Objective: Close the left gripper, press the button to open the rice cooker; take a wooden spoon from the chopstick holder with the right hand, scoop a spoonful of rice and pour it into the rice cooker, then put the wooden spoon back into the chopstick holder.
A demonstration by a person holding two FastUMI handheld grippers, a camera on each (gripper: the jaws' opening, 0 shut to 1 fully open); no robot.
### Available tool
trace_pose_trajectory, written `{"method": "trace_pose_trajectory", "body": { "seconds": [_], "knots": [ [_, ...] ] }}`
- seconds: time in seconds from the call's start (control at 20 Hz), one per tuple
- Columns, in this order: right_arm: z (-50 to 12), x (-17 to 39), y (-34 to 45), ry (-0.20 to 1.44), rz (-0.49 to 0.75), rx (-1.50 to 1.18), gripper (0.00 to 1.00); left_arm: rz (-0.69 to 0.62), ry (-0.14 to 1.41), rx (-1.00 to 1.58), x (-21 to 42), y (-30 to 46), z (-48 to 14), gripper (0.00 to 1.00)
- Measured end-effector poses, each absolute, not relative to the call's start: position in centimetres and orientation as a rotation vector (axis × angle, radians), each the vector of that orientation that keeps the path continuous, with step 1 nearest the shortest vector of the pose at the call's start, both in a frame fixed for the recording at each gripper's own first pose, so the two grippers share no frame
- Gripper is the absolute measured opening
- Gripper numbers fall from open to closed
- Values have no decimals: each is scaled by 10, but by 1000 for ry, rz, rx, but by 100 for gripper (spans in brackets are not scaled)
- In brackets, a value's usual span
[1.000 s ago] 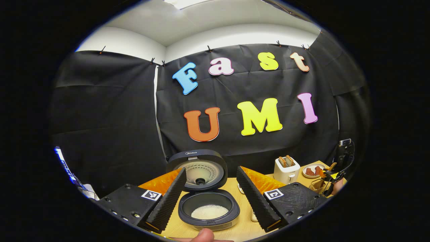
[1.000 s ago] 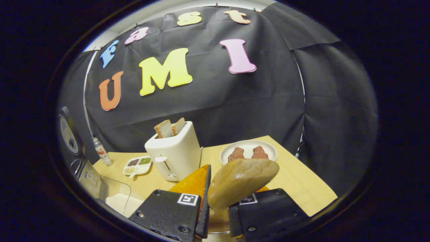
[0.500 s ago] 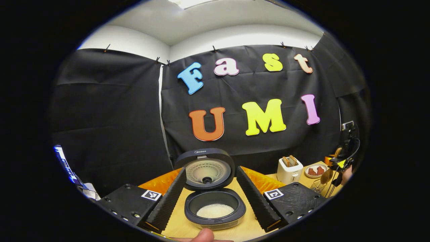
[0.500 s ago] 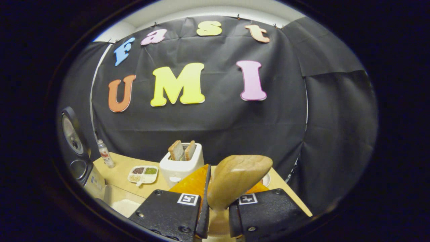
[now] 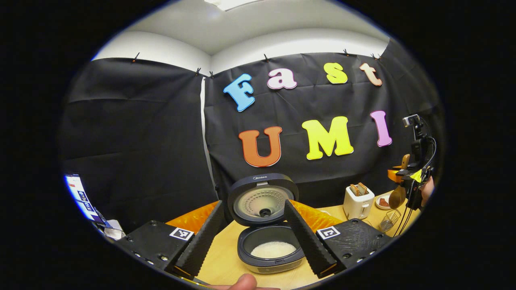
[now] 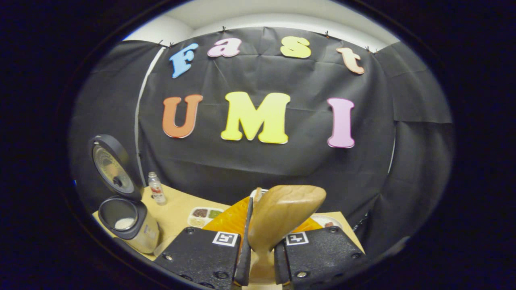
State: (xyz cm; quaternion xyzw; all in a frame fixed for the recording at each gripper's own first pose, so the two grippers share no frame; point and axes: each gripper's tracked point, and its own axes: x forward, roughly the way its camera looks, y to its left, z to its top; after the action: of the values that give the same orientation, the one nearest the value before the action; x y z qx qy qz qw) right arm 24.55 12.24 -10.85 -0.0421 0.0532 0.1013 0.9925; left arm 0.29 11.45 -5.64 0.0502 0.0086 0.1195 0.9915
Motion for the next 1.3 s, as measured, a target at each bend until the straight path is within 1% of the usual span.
{"method": "trace_pose_trajectory", "body": {
  "seconds": [0.05, 0.1, 0.25, 0.3, 0.35, 0.4, 0.45, 0.5, 0.6, 0.65, 0.75, 0.8, 0.95, 1.1, 1.3],
  "knots": [
    [-110, 245, 136, 108, 219, -82, 24, 243, 17, 103, 2, 117, -58, 95],
    [-114, 246, 150, 107, 230, -82, 29, 247, 20, 103, 1, 121, -59, 95],
    [-137, 247, 185, 125, 264, -51, 29, 264, 18, 99, -3, 130, -62, 95],
    [-145, 247, 194, 131, 271, -52, 24, 267, 22, 99, -3, 131, -64, 95],
    [-155, 248, 199, 134, 269, -59, 24, 270, 28, 101, -4, 135, -67, 95],
    [-165, 249, 204, 145, 265, -69, 29, 274, 30, 104, -4, 138, -68, 95],
    [-176, 250, 208, 161, 270, -67, 29, 277, 34, 105, -5, 141, -69, 95],
    [-185, 250, 211, 170, 275, -60, 24, 281, 34, 104, -5, 143, -70, 95],
    [-201, 252, 213, 199, 269, -54, 24, 282, 45, 105, -2, 146, -75, 95],
    [-207, 252, 213, 207, 265, -57, 29, 282, 47, 108, -2, 147, -75, 95],
    [-219, 252, 213, 224, 257, -60, 29, 285, 52, 115, -1, 151, -78, 95],
    [-226, 253, 212, 243, 250, -64, 24, 286, 58, 117, -1, 152, -79, 95],
    [-244, 253, 215, 268, 244, -79, 24, 285, 67, 121, -1, 152, -84, 95],
    [-264, 252, 211, 288, 213, -132, 24, 291, 70, 127, -4, 155, -85, 95],
    [-293, 243, 221, 308, 214, -294, 24, 297, 75, 139, -4, 157, -88, 95]
  ]
}}
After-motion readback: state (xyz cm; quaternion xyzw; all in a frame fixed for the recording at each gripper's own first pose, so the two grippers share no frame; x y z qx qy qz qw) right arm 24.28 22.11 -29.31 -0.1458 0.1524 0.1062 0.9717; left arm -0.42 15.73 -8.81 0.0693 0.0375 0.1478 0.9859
